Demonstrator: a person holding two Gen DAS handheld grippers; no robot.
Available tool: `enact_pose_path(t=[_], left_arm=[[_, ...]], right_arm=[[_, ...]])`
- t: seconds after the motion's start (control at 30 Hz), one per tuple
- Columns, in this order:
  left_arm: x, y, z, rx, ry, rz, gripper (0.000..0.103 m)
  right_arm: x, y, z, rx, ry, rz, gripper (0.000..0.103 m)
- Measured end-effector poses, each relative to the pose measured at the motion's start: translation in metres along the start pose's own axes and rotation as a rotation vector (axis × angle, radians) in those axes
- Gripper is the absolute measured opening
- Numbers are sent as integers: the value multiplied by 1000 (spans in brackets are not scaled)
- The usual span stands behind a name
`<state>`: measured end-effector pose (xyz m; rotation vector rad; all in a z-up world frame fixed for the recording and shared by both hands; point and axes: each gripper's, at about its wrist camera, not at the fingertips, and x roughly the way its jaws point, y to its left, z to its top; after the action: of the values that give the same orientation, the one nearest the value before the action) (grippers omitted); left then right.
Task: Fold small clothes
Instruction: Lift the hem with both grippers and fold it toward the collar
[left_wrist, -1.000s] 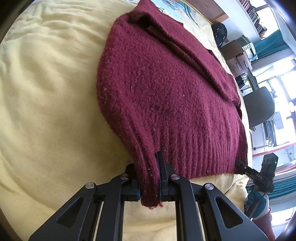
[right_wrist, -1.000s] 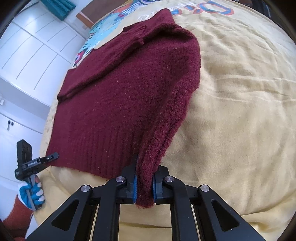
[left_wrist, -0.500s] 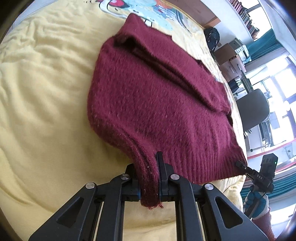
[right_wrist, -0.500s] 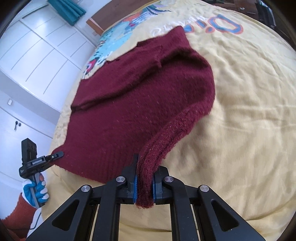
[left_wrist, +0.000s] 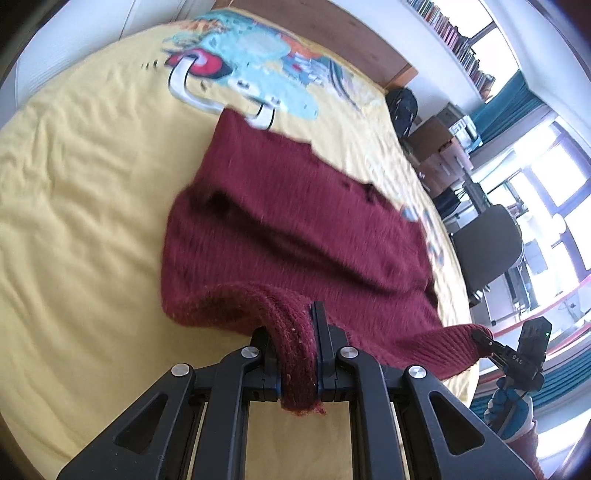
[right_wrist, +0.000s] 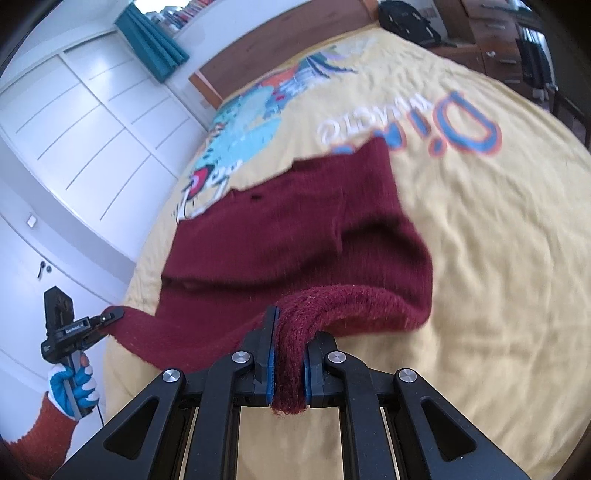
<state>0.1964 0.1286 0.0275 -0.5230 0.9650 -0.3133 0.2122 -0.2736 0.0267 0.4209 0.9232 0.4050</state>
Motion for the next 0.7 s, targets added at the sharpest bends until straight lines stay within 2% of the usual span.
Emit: enact_pose_path(t=[0.1,0.33,0.43,0.7], left_arm=[[-3,-3,20,4,-48,-13,10],[8,-6,68,27,-104,-19,10],[19,-3,85,25,-112,-16,9],[71,20,125,8,-93,52,10]], right_arm=[[0,2,20,-6,-31,-2,10],[20,-1,73,7,-91,-24,10],[36,-6,94,17,-101,-41,10],[87,-13,133,19,-91,-74,10]])
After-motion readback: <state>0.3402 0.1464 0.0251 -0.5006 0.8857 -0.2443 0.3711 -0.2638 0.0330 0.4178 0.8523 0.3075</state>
